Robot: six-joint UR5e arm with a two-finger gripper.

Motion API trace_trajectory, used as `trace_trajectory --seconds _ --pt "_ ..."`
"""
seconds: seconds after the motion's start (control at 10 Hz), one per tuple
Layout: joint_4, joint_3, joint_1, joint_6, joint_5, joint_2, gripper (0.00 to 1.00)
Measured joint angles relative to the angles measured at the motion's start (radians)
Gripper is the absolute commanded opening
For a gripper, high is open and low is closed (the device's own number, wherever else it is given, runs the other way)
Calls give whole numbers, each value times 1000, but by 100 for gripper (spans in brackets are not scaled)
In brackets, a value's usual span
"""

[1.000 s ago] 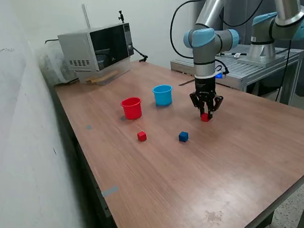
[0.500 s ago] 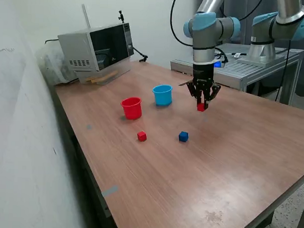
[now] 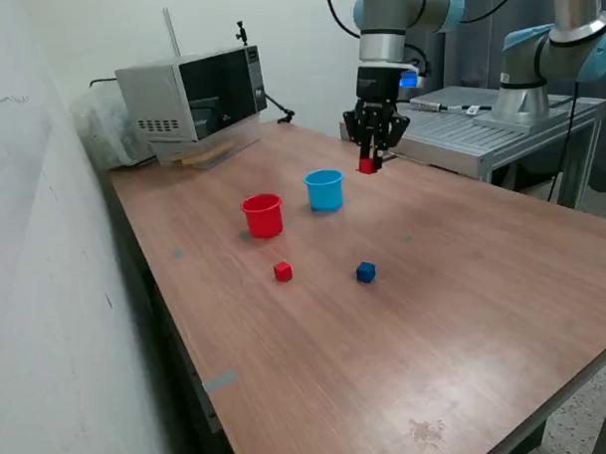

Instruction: Place red objects in the red bin, and blue objects in the blue bin.

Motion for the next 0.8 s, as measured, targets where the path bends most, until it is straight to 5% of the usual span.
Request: trace_trajectory --seconds 0.8 --pt "7 -235 -143 -1 -50 160 0"
